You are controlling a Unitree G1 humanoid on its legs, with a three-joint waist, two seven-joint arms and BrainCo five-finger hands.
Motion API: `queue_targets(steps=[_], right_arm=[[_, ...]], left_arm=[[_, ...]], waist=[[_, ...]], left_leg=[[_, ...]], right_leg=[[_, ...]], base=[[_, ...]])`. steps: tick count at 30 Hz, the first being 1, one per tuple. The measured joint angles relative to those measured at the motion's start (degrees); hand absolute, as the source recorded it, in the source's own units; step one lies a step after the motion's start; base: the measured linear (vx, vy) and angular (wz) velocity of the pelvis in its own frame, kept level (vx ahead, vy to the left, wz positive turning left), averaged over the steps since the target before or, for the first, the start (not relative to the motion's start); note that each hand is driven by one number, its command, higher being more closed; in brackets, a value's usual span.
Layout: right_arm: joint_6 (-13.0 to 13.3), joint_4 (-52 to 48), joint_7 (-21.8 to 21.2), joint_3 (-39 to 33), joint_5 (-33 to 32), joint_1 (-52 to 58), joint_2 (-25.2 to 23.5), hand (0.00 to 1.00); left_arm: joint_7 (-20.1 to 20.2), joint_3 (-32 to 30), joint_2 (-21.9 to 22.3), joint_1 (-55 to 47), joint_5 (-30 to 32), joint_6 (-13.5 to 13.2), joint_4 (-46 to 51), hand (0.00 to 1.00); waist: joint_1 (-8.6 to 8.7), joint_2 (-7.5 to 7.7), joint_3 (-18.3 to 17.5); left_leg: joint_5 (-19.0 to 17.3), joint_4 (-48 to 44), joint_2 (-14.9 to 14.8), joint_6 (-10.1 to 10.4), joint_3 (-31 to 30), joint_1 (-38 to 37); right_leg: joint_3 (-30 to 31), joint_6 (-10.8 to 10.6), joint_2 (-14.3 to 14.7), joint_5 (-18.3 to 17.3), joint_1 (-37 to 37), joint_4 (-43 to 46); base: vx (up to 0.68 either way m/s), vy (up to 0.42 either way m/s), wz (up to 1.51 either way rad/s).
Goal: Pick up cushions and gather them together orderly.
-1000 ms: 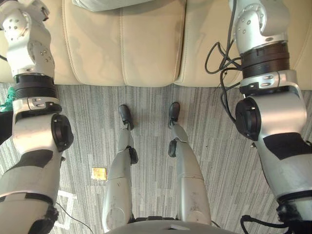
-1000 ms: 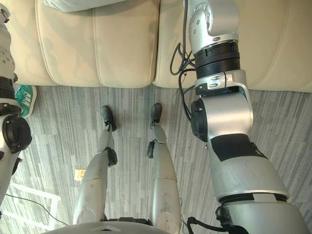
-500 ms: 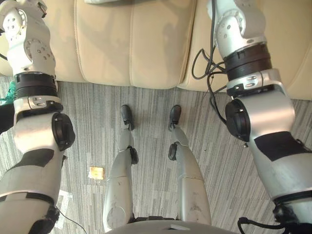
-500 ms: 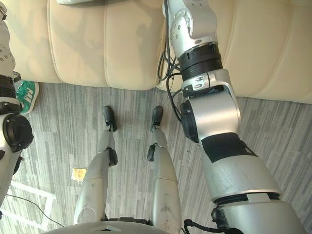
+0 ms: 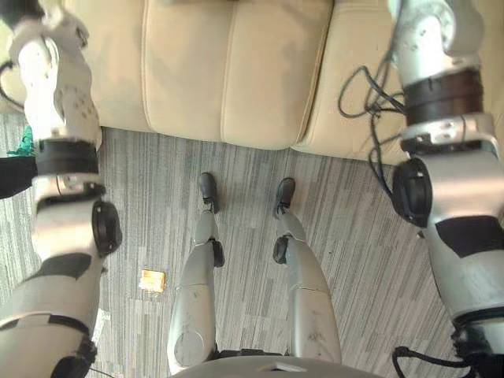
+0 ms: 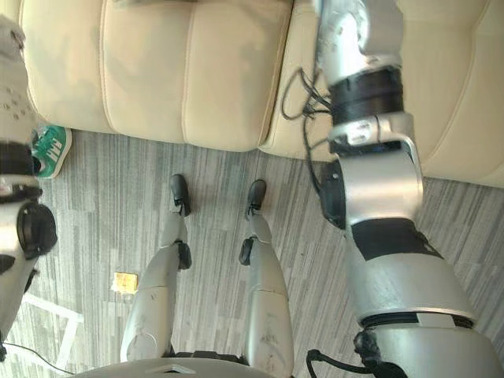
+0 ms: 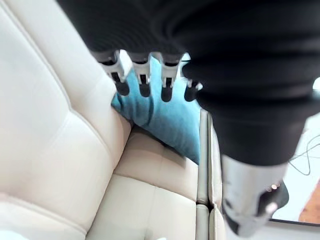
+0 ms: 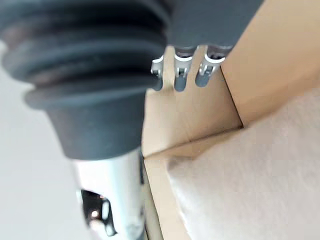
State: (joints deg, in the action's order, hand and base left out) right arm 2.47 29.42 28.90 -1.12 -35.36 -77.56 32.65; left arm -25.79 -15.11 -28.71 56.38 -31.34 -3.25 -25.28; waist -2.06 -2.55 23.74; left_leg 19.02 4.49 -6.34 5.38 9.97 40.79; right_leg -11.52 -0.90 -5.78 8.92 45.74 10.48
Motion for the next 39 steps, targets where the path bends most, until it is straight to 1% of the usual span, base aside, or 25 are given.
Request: queue_targets(steps=[2,3,5,6,7,9,10,11,12,13,15,16,17,19,21,22,23,24,27,29,30,32,34,36,39], right_arm=[[-0.2,-4.3,0.0,-3.6,2.1,7.4,3.0,0.0],[-0.3,-6.7,-0.1,-7.1,3.0,13.4,4.8,0.0],[-0.4,-9.8,-0.2,-10.7,4.3,20.8,6.6,0.0],[-0.3,-13.2,-0.4,-13.7,4.6,27.3,7.5,0.0],[-0.2,-15.6,-1.4,-16.2,6.6,32.6,7.9,0.0],[0.0,-19.0,-3.4,-19.6,9.2,42.1,7.8,0.0],[0.0,-19.7,-4.0,-20.3,10.0,44.7,7.6,0.0],[0.1,-20.3,-5.2,-21.6,11.5,50.0,7.0,0.0],[0.1,-20.3,-6.4,-23.3,13.2,55.1,5.2,0.0],[0.1,-20.3,-7.0,-24.2,13.4,56.8,4.3,0.0],[0.2,-20.2,-8.8,-26.7,14.3,63.9,-1.9,0.0],[0.2,-20.0,-9.2,-26.8,14.6,65.5,-3.1,0.0],[0.2,-19.7,-10.4,-27.0,15.5,69.1,-6.7,0.0],[0.2,-19.4,-12.0,-27.2,15.5,73.0,-11.3,0.0],[0.6,-18.2,-14.0,-27.2,15.6,78.0,-17.2,0.0],[0.8,-17.4,-14.2,-27.2,15.6,78.8,-18.1,0.0],[0.9,-15.9,-15.1,-27.3,16.1,80.1,-20.1,0.0],[1.1,-13.8,-15.9,-27.2,16.8,82.2,-23.2,0.0],[1.1,-8.8,-17.3,-26.3,17.5,85.6,-29.6,0.0],[1.1,-3.0,-18.5,-24.0,17.8,87.5,-32.2,0.0],[1.0,-1.6,-18.7,-23.3,18.2,87.7,-32.6,0.0],[0.0,4.3,-19.9,-20.2,23.4,88.2,-33.8,0.0],[-0.5,7.3,-20.6,-18.6,27.6,88.4,-34.6,0.0],[-0.9,10.1,-21.0,-18.0,30.4,88.4,-34.8,0.0],[-1.4,12.6,-21.0,-18.0,32.5,88.2,-34.8,0.0]], left_arm=[[-0.1,-2.6,0.0,-8.4,0.0,-0.8,4.0,0.0],[0.0,-4.3,0.0,-15.2,-0.2,-1.5,6.5,0.0],[0.0,-6.1,0.2,-22.9,-0.9,-2.4,9.6,0.0],[0.3,-8.1,0.9,-29.0,-1.2,-3.2,12.8,0.0],[1.2,-9.5,1.7,-33.8,-1.2,-4.0,15.0,0.0],[2.8,-11.5,3.1,-39.9,-1.4,-5.2,16.9,0.0],[3.3,-12.1,3.6,-41.2,-1.6,-5.4,17.0,0.0],[4.2,-12.6,4.6,-44.0,-2.2,-5.5,16.8,0.0],[5.5,-12.9,5.9,-47.1,-2.3,-5.5,16.1,0.0],[6.2,-12.9,6.5,-47.9,-2.2,-5.5,15.2,0.0],[9.0,-12.9,10.0,-51.6,-2.2,-5.2,10.7,0.0],[9.5,-12.9,11.0,-52.2,-2.2,-5.1,9.6,0.0],[10.7,-12.9,13.8,-54.0,-2.2,-4.7,6.3,0.0],[12.2,-12.6,17.3,-56.9,-1.7,-3.9,2.2,0.0],[14.0,-11.7,21.5,-60.7,1.0,-2.7,-5.1,0.0],[14.3,-11.7,22.3,-61.1,1.8,-2.4,-6.4,0.0],[15.1,-11.7,24.0,-62.0,3.1,-1.8,-9.2,0.0],[15.9,-11.7,26.5,-62.8,4.7,-1.1,-13.2,0.0],[17.5,-11.7,30.5,-64.5,7.7,0.8,-20.2,0.0],[18.6,-11.5,32.9,-65.4,11.6,1.6,-24.3,0.0],[18.7,-11.7,33.0,-65.4,12.3,1.6,-24.6,0.0],[18.7,-11.7,32.7,-65.0,16.4,1.7,-25.9,0.0],[18.6,-11.7,32.9,-64.9,18.4,1.9,-27.2,0.0],[17.7,-11.7,32.7,-65.0,20.5,2.1,-28.3,0.0],[16.8,-11.8,32.7,-65.1,21.6,2.3,-29.4,0.0]], waist=[[0.13,0.0,0.0],[0.2,0.0,0.0],[0.23,0.01,0.0],[0.31,0.01,0.0],[0.27,0.01,0.0],[0.25,0.02,-0.1],[0.28,0.02,-0.1],[0.29,0.06,-0.2],[0.36,0.13,-0.3],[0.41,0.13,-0.6],[0.56,0.23,-2.6],[0.62,0.24,-3.0],[0.72,0.29,-4.2],[0.59,0.79,-6.3],[1.04,1.36,-9.7],[1.06,1.54,-10.0],[1.29,1.75,-11.0],[1.88,2.03,-13.1],[2.11,3.08,-16.1],[2.22,3.23,-19.3],[2.22,3.22,-19.7],[2.55,2.88,-20.8],[2.4,2.88,-21.4],[1.89,2.96,-21.9],[1.4,3.02,-22.7]], left_leg=[[-0.9,0.0,0.2,0.1,0.1,-1.3],[-1.1,0.0,0.3,0.2,0.2,-2.9],[-1.9,0.0,0.4,0.2,0.5,-4.9],[-2.2,0.0,0.5,0.3,0.7,-6.7],[-2.6,0.0,0.7,0.1,0.8,-8.0],[-3.4,0.0,0.7,-0.1,0.8,-9.9],[-3.6,0.0,0.7,-0.1,0.8,-10.4],[-4.0,0.0,0.8,-0.1,0.8,-11.6],[-4.3,0.0,0.8,-0.5,0.9,-13.1],[-4.5,0.0,0.8,-0.6,0.9,-13.6],[-5.0,0.0,0.8,-0.9,1.2,-16.3],[-5.2,0.0,0.8,-1.1,1.2,-17.0],[-5.9,0.0,0.8,-1.3,1.6,-19.4],[-7.3,0.0,0.8,-1.2,2.8,-22.4],[-9.1,0.0,0.7,-1.2,4.0,-26.6],[-9.4,0.0,0.7,-0.9,4.3,-27.5],[-10.1,0.0,0.7,-1.0,4.6,-29.0],[-11.0,0.0,0.7,-0.6,4.8,-30.6],[-12.8,0.0,0.6,-0.2,7.1,-35.4],[-14.1,0.0,0.7,-0.1,8.7,-38.1],[-14.3,0.0,0.7,0.0,8.9,-38.4],[-14.8,0.0,0.7,0.4,9.1,-40.6],[-15.3,0.0,0.7,0.4,9.3,-42.3],[-15.7,0.0,0.8,0.5,9.7,-43.6],[-16.0,0.0,1.0,0.4,10.0,-44.1]], right_leg=[[0.2,0.0,-0.2,-1.0,-0.8,1.1],[0.4,-0.2,-0.3,-1.6,-1.9,1.7],[0.8,-0.2,-0.5,-2.9,-3.2,3.1],[1.1,-0.4,-0.7,-3.7,-4.4,3.9],[1.3,-0.4,-0.8,-4.6,-5.4,4.5],[1.3,-0.6,-0.8,-5.4,-7.1,4.8],[1.3,-0.7,-0.8,-5.6,-7.6,4.7],[1.3,-0.8,-0.9,-6.0,-8.8,4.7],[1.4,-1.0,-0.9,-6.3,-10.3,4.6],[1.4,-1.0,-0.9,-6.4,-10.9,4.5],[1.7,-1.3,-0.8,-6.8,-13.6,3.8],[1.7,-1.3,-0.7,-6.8,-14.3,3.6],[1.9,-1.4,-0.5,-6.9,-16.9,2.6],[3.1,-1.8,0.0,-7.3,-19.6,1.4],[4.1,-2.0,0.4,-7.8,-23.9,-0.8],[4.5,-2.1,0.5,-7.8,-24.8,-1.2],[4.7,-2.1,0.6,-7.7,-26.4,-2.0],[4.7,-2.2,0.8,-7.8,-28.4,-3.1],[6.5,-2.3,1.1,-7.8,-32.7,-5.1],[7.9,-2.3,1.1,-7.8,-35.1,-6.2],[8.0,-2.3,1.2,-7.8,-35.5,-6.4],[8.1,-2.1,1.2,-7.6,-38.0,-7.6],[8.3,-2.2,1.2,-7.5,-40.0,-8.3],[8.6,-2.4,1.3,-7.5,-41.4,-8.9],[9.0,-2.7,1.2,-7.2,-42.0,-9.4]], base=[[-0.04,-0.005,0.01],[-0.02,-0.038,-0.01],[-0.01,-0.06,-0.01],[0.01,-0.097,-0.02],[0.01,-0.096,-0.02],[0.02,-0.07,0.0],[0.04,-0.071,0.0],[0.05,-0.062,0.0],[0.07,-0.074,-0.01],[0.07,-0.056,-0.04],[0.09,-0.056,-0.08],[0.13,-0.074,-0.14],[0.11,-0.064,-0.17],[0.09,-0.052,-0.31],[0.13,-0.042,-0.33],[0.11,-0.02,-0.23],[0.1,-0.002,-0.15],[0.12,0.001,-0.17],[0.12,0.018,-0.3],[0.11,0.032,-0.38],[0.09,0.02,-0.24],[0.08,0.011,-0.07],[0.06,0.012,-0.05],[0.06,0.013,-0.06],[0.04,0.015,-0.07]])
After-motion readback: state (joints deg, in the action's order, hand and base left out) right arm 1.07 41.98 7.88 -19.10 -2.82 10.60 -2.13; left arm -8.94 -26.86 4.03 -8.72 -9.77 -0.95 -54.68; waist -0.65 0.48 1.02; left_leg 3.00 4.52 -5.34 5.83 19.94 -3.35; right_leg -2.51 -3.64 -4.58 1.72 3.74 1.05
